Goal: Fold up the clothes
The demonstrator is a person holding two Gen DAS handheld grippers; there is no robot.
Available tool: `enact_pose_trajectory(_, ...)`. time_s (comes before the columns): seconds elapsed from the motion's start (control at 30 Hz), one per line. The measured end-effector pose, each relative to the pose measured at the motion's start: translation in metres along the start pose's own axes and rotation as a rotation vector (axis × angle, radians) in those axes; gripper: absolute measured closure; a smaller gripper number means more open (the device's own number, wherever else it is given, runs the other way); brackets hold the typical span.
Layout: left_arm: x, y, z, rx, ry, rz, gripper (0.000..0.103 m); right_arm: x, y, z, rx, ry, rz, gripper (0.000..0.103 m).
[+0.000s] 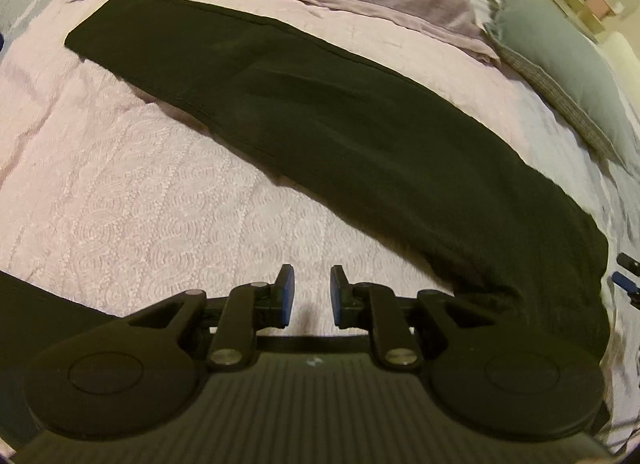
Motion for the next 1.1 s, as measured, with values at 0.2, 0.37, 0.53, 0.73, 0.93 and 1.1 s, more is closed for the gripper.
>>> enact_pose_trajectory(0.2,0.003,0.010,0.003,-0.011,0.024,-0.017,0.088,-0.010,0.018,0.052,0.025,0.010,-0.004,0.070)
enact_pose_trajectory(0.37,0.010,0.016,0.004,-0.028,0.049,-0.030,0.088,0.022,0.033,0.026,-0.067,-0.117,-0.248,0.098)
enact_pose_trajectory(0.53,0.016,0.005,0.000,-0.025,0.043,-0.039,0.088,-0.014,0.026,0.049,0.023,-0.560,-0.307,0.103)
enact_pose_trajectory(0.73,0.022,-0.012,-0.007,-0.014,0.030,-0.063,0.087,-0.023,0.028,-0.018,-0.075,-0.080,0.038,0.091)
enact_pose_trajectory(0.93,0.028,-0.029,-0.016,-0.003,0.021,-0.068,0.087,0.005,-0.050,-0.045,0.134,0.166,0.050,0.062)
enact_pose_trajectory(1.1,0.033,-0.043,-0.024,0.006,0.020,-0.047,0.086,0.005,-0.080,-0.039,0.145,0.205,0.033,0.063)
Point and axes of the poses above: each gripper's, at about its wrist camera, not at the fingertips, and z roughly the way its jaws point, x to its left, y to its top, the point moved 3 cm from there along z, roughly the way its jaws point, and after that the axes turned 12 degrees about -z, right-handed, at the moved point
